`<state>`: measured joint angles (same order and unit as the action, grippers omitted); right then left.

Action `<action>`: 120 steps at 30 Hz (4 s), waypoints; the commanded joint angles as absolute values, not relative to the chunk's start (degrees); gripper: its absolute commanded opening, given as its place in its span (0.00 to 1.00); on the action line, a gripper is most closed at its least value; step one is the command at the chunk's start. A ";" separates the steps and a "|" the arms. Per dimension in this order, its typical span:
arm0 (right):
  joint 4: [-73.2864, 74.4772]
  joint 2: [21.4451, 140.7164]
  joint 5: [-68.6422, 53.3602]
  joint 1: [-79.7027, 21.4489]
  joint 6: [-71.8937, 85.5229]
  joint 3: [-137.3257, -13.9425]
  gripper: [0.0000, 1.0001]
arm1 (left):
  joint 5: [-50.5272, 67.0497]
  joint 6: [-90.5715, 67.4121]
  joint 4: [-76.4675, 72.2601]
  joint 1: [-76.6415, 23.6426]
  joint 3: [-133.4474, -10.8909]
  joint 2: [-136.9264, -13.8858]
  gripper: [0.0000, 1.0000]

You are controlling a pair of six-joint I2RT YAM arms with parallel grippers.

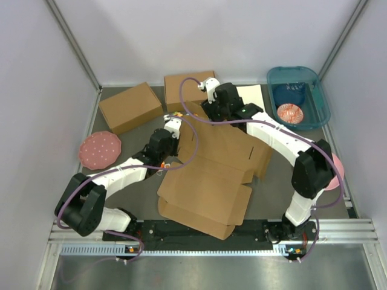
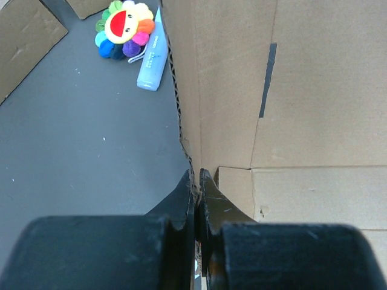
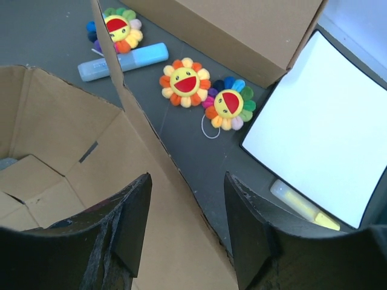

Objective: Fold the paper box

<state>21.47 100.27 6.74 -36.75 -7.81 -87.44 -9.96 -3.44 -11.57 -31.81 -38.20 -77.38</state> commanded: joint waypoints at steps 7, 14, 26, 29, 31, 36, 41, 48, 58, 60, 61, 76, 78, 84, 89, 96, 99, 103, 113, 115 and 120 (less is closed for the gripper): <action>17.84 101.69 1.32 -35.86 -10.11 -88.77 0.47 | -8.97 -3.78 -13.01 -31.99 -38.32 -75.59 0.00; 17.67 102.48 2.72 -35.77 -10.28 -87.89 0.24 | -8.26 -4.75 -13.10 -31.99 -38.23 -75.85 0.00; 7.12 90.98 15.29 -39.73 -14.33 -74.36 0.00 | -10.28 -14.49 -4.49 -31.90 -39.73 -65.76 0.46; 6.59 88.60 15.12 -40.60 -14.94 -71.11 0.00 | -10.46 -16.26 -2.82 -31.90 -39.03 -63.03 0.54; 6.76 86.05 14.16 -41.13 -15.81 -69.09 0.00 | -10.98 -16.70 -2.03 -31.90 -38.32 -61.97 0.55; 10.89 81.39 9.85 -41.66 -17.58 -68.20 0.00 | -10.72 -16.70 -3.78 -31.90 -35.34 -58.80 0.56; 19.22 77.26 1.17 -41.75 -17.84 -71.10 0.00 | -10.64 -17.58 -5.53 -31.90 -35.16 -58.10 0.55; 29.79 77.08 -7.29 -41.57 -18.37 -74.89 0.00 | -3.09 -12.32 -20.55 -31.90 -34.19 -55.11 0.56; 29.88 76.20 -7.65 -40.69 -16.96 -70.23 0.00 | 16.33 -0.44 -31.30 -28.30 -38.92 -63.87 0.70; 29.88 76.20 -7.65 -40.52 -16.88 -70.14 0.00 | 19.85 2.10 -29.62 -27.69 -41.57 -65.73 0.71; 29.97 76.20 -7.65 -40.60 -16.88 -70.05 0.00 | 20.82 2.72 -29.18 -27.51 -42.27 -67.13 0.71; 29.79 75.41 -6.50 -40.61 -16.88 -69.96 0.00 | 30.50 16.43 -22.68 -28.04 -49.48 -73.56 0.85; 29.79 75.50 -6.50 -40.61 -16.79 -70.05 0.00 | 29.80 18.71 -22.06 -28.65 -50.18 -74.26 0.86; 29.71 75.94 -6.86 -40.69 -16.61 -70.40 0.00 | 27.60 28.37 -18.81 -31.80 -52.12 -77.25 0.86; 29.62 75.85 -6.50 -40.69 -16.61 -70.22 0.00 | 24.44 35.40 -15.74 -34.28 -53.61 -79.27 0.84; 29.18 76.11 -5.98 -40.78 -16.61 -70.14 0.00 | 20.92 39.11 -15.03 -36.65 -52.56 -79.11 0.71; 28.74 76.11 -5.45 -40.78 -16.52 -69.87 0.00 | 19.51 38.50 -15.73 -37.26 -51.24 -77.35 0.56; 28.48 76.38 -5.19 -40.96 -16.26 -70.14 0.00 | 19.42 36.56 -17.31 -37.53 -48.70 -74.97 0.38; 28.48 76.82 -2.20 -42.54 -15.73 -70.66 0.00 | 19.60 25.86 -17.23 -38.67 -46.67 -70.75 0.00; 28.48 76.90 -1.32 -42.80 -15.47 -70.58 0.00 | 19.43 23.92 -17.66 -39.02 -46.32 -69.87 0.00; 28.30 76.99 -1.14 -43.42 -15.12 -70.22 0.00 | 17.14 23.02 -18.72 -39.20 -46.84 -68.90 0.11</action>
<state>30.06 77.62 -1.39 -42.15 -16.38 -69.73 16.51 25.50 -13.47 -38.11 -45.63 -71.57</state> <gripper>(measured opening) 0.009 0.063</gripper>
